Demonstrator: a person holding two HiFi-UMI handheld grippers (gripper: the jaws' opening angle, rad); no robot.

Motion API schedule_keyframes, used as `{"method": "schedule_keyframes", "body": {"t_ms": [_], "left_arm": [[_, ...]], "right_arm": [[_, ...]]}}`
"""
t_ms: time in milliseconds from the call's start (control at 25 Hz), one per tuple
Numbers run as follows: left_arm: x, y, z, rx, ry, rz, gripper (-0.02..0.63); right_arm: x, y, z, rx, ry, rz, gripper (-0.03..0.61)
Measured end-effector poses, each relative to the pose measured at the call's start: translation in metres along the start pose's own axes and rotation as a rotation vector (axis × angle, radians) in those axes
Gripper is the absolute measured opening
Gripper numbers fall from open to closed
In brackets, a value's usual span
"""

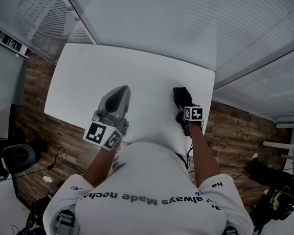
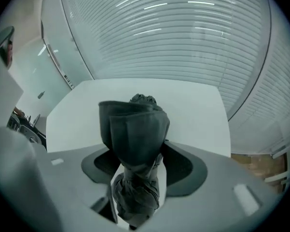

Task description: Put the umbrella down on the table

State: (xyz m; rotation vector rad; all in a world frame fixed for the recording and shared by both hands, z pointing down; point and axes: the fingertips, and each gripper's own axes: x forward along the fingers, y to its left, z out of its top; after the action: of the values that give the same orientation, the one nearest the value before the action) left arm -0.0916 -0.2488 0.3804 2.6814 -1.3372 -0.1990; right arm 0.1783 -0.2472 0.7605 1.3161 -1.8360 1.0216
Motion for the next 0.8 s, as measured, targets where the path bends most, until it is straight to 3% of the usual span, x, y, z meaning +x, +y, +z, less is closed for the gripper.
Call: {"method": "schedule_keyframes", "body": {"t_ms": [200, 440, 600, 800], "left_arm": [[0.004, -0.003, -0.002, -0.002, 0.002, -0.009, 0.003], [0.008, -0.004, -0.009, -0.003, 0.001, -0.019, 0.003], [0.007, -0.006, -0.001, -0.002, -0.001, -0.020, 0.003], [0.009, -0.006, 0.000, -0.001, -0.001, -0.022, 0.003]], "right_arm": [[-0.028, 0.003, 0.019, -0.020, -0.106, 0.003, 0.250], [-0.074, 0.013, 0.047, -0.074, -0.307, -0.017, 0.221], [-0.125, 0.027, 0.070, -0.092, -0.436, -0.013, 0.214], [-0.195, 0.048, 0.100, -0.198, -0.625, -0.061, 0.193]]}}
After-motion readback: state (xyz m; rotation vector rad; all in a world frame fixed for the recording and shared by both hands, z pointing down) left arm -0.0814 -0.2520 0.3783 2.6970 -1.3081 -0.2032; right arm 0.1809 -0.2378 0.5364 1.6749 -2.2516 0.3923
